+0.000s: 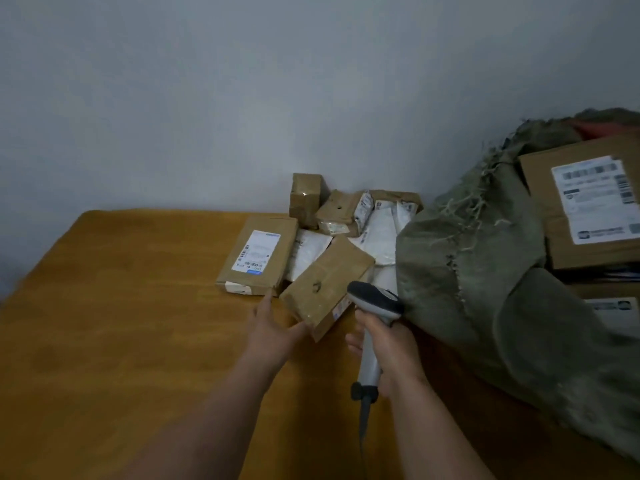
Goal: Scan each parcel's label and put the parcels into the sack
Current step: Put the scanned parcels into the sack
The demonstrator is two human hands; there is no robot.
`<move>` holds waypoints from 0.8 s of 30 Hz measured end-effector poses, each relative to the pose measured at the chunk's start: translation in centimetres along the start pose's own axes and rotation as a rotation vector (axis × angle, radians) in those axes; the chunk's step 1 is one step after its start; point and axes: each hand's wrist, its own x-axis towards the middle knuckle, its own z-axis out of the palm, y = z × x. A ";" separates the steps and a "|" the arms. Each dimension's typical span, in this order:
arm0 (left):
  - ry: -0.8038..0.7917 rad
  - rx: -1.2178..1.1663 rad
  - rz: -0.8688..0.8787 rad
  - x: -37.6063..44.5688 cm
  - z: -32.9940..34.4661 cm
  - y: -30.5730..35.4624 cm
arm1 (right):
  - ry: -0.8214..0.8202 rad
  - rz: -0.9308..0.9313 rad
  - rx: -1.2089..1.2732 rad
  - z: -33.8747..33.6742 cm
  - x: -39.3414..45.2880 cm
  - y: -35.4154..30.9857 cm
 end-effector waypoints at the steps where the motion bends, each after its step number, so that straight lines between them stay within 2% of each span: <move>1: 0.000 0.082 0.027 0.8 0.6 0.1 | 0.011 0.008 -0.009 -0.1 0.7 0.1; 8: -0.005 0.480 0.161 5.8 4.5 0.3 | 0.023 0.045 -0.059 -0.3 5.2 0.4; 11: -0.045 0.624 0.168 7.6 5.7 0.6 | 0.023 0.070 -0.059 -0.4 6.4 0.6; 16: -0.017 0.623 0.217 9.0 6.1 0.5 | 0.024 0.088 -0.051 -0.3 6.9 0.6; 19: -0.043 0.384 0.131 8.8 5.4 0.0 | 0.032 0.083 -0.018 -0.3 6.5 0.5; 22: -0.139 -0.243 -0.135 7.5 3.9 -0.9 | 0.031 0.071 -0.019 0.1 5.5 -0.1; 24: -0.184 -0.529 -0.259 6.3 2.7 -1.7 | 0.014 0.049 -0.041 0.4 4.7 -0.6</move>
